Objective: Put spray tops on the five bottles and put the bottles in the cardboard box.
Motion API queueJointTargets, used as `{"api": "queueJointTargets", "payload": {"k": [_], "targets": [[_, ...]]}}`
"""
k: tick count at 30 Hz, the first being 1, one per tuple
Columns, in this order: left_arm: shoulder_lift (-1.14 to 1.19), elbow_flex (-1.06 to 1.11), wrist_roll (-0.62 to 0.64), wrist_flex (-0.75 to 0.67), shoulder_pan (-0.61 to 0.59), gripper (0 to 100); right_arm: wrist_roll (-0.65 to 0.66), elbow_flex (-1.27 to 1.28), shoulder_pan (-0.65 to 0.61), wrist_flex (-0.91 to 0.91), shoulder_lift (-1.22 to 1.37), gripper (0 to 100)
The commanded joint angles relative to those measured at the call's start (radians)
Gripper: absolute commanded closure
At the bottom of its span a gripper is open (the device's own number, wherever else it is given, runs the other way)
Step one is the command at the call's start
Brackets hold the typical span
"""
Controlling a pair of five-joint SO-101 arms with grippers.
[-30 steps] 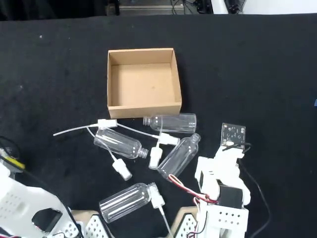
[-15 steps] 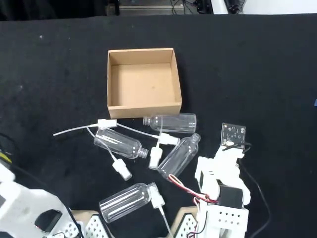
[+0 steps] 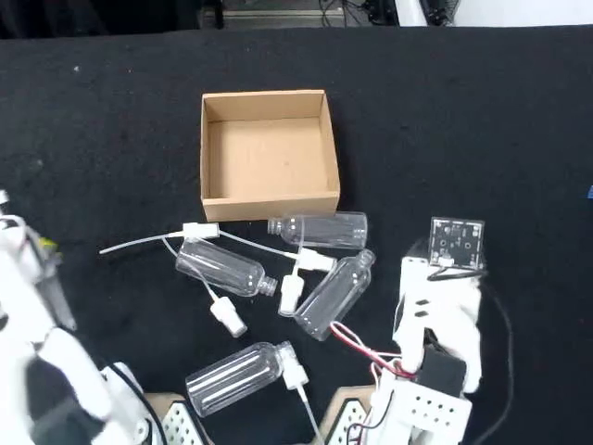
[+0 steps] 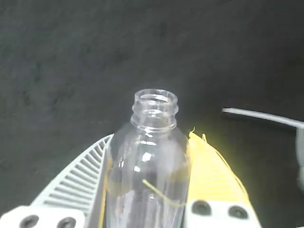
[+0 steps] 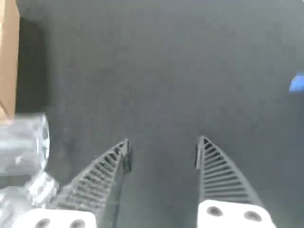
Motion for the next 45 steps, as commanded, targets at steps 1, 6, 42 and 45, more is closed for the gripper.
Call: {"api": "queueJointTargets", "payload": {"k": [1, 6, 42, 45], "targets": [[-0.215, 0.074, 0.184, -0.097, 0.160, 95, 0.098, -0.219, -0.011, 0.051, -0.090, 86.1], [-0.330, 0.248, 0.281, -0.301, 0.208, 95, 0.161, -0.404, -0.097, 0.187, -0.005, 88.3], [-0.468, 0.503, 0.508, -0.459, 0.071, 95, 0.201, -0.659, -0.769, 0.049, 1.228, 80.5], [-0.468, 0.507, 0.506, -0.459, 0.071, 95, 0.203, -0.618, -0.767, -0.012, 1.259, 80.5]]}}
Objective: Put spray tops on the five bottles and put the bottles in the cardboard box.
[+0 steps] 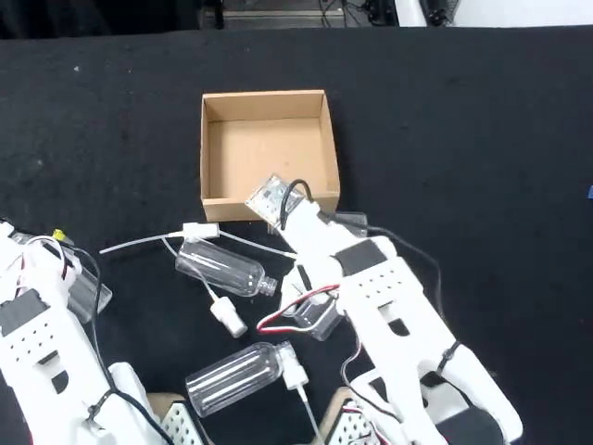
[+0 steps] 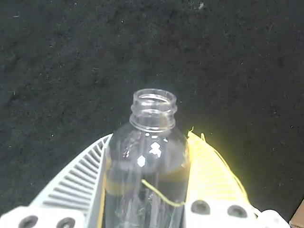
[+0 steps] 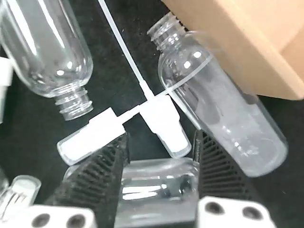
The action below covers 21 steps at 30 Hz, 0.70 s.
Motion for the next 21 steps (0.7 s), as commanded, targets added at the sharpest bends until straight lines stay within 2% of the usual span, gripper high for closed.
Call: {"api": "queueJointTargets", "payload": {"k": [1, 8, 15, 21], "targets": [[-0.028, -0.010, 0.006, -0.018, -0.012, 95, 0.009, 0.031, -0.015, -0.109, 0.035, 80.5], [-0.028, -0.008, 0.006, -0.017, -0.012, 95, 0.009, 0.045, -0.011, -0.152, 0.070, 80.5], [-0.028, -0.008, 0.006, -0.012, -0.012, 95, 0.011, 0.045, 0.100, -0.170, 0.099, 80.5], [-0.028, -0.008, 0.006, -0.012, -0.012, 95, 0.009, 0.073, 0.103, -0.180, 0.101, 80.5]]}}
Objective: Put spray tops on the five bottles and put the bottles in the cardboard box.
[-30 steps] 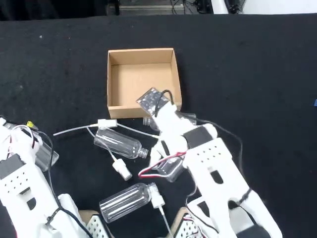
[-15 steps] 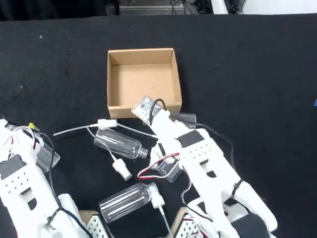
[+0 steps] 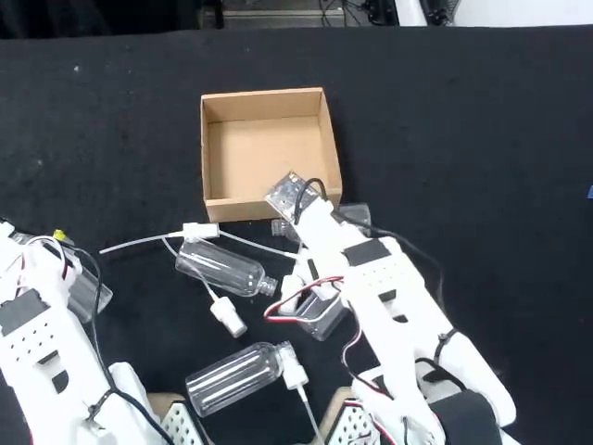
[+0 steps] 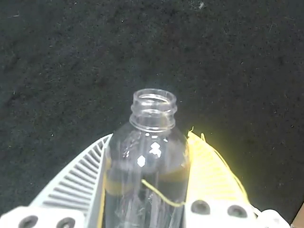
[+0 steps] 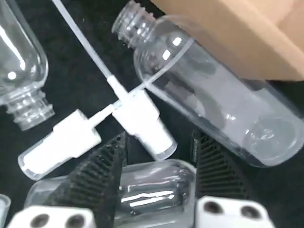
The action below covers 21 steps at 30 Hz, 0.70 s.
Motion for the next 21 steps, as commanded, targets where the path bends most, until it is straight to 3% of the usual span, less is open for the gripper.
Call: {"api": "queueJointTargets", "payload": {"k": [1, 10, 21], "targets": [[-0.028, -0.008, 0.006, -0.012, -0.012, 95, 0.009, 0.016, 0.000, -0.037, 0.001, 80.5], [-0.028, -0.008, 0.006, -0.011, -0.012, 95, 0.011, 0.077, -0.049, -0.170, 0.001, 81.7], [-0.028, -0.007, 0.006, -0.011, -0.012, 95, 0.014, 0.101, -0.052, -0.137, 0.001, 83.5]]}}
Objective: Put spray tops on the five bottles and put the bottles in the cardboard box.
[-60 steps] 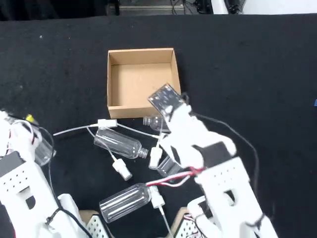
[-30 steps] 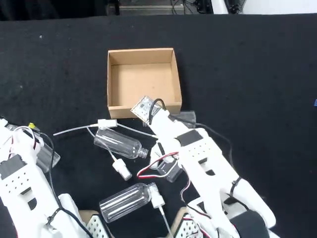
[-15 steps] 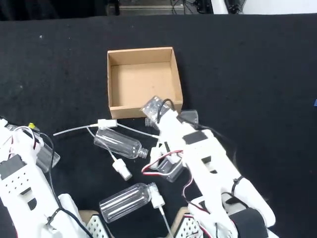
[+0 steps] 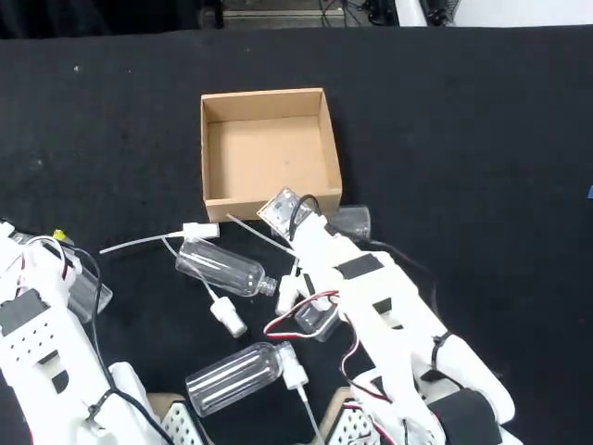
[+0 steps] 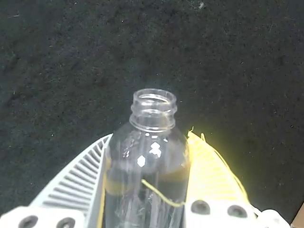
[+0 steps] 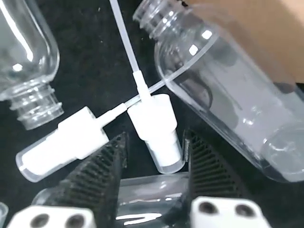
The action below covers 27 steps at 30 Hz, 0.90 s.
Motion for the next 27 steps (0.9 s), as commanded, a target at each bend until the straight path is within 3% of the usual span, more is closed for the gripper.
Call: {"api": "queueJointTargets", "payload": {"k": [1, 9, 14, 23, 27], "targets": [[-0.028, -0.007, 0.006, -0.011, -0.012, 95, 0.029, -0.015, -0.017, 0.018, -0.005, 83.5], [-0.028, -0.007, 0.006, -0.011, -0.012, 95, 0.057, -0.031, -0.017, 0.052, -0.004, 83.3], [-0.028, -0.007, 0.006, -0.011, -0.012, 95, 0.057, -0.062, -0.015, 0.061, 0.065, 77.9], [-0.028, -0.007, 0.006, -0.011, -0.013, 95, 0.057, -0.125, -0.012, 0.074, 0.074, 96.9], [-0.028, -0.007, 0.005, -0.011, -0.013, 95, 0.057, -0.209, 0.026, 0.261, -0.045, 97.3]]}}
